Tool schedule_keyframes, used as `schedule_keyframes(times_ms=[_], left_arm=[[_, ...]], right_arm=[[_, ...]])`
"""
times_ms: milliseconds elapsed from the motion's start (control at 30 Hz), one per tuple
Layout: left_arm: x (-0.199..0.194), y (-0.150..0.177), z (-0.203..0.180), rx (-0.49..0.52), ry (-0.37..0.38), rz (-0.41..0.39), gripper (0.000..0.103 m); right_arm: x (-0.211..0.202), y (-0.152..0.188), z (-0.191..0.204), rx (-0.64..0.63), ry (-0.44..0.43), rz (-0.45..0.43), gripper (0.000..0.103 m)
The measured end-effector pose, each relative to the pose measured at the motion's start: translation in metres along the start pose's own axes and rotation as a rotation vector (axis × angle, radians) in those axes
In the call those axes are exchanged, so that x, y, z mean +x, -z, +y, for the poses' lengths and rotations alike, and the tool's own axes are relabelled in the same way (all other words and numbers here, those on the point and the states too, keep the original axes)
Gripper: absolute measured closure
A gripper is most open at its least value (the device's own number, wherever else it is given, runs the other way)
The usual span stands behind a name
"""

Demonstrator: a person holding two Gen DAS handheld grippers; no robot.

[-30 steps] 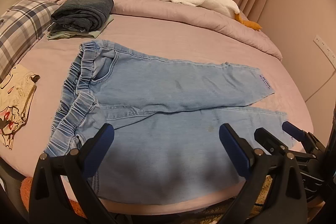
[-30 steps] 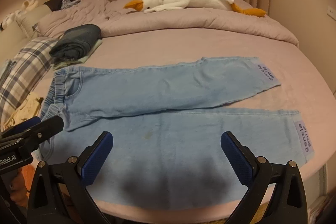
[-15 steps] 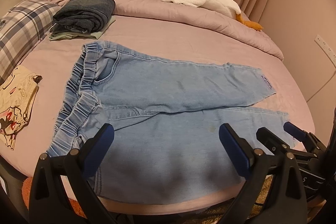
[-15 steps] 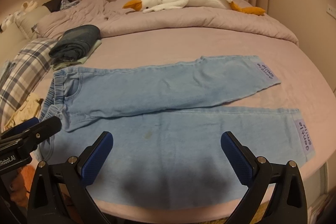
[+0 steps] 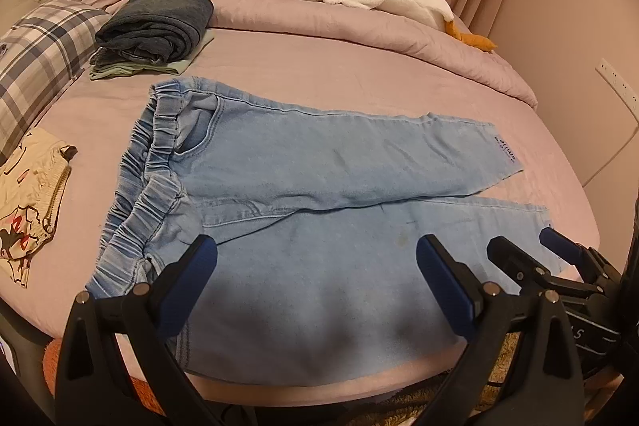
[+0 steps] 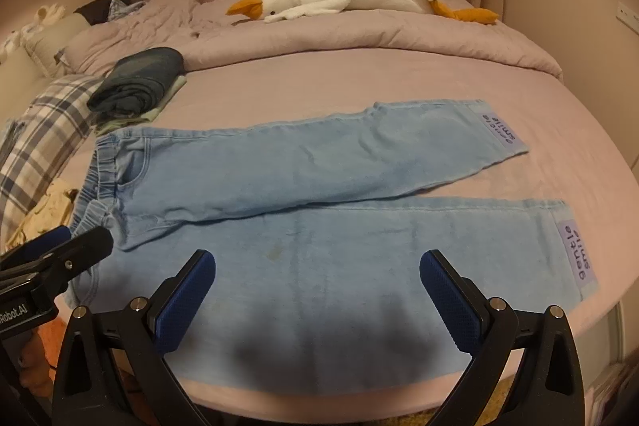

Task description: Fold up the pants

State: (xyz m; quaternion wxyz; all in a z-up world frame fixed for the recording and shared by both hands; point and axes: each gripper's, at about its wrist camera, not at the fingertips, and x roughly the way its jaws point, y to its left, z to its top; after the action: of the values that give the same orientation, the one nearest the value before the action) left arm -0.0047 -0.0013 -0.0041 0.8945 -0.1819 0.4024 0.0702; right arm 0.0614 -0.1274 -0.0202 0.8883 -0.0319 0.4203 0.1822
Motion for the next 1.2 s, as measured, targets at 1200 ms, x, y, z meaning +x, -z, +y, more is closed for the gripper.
schedule_keyframes(times_ms=[1200], left_arm=[[0.011,0.001,-0.004,0.026,-0.004,0.025,0.004]], right_arm=[[0.003,-0.001,-0.016,0.058,0.052,0.017,0.001]])
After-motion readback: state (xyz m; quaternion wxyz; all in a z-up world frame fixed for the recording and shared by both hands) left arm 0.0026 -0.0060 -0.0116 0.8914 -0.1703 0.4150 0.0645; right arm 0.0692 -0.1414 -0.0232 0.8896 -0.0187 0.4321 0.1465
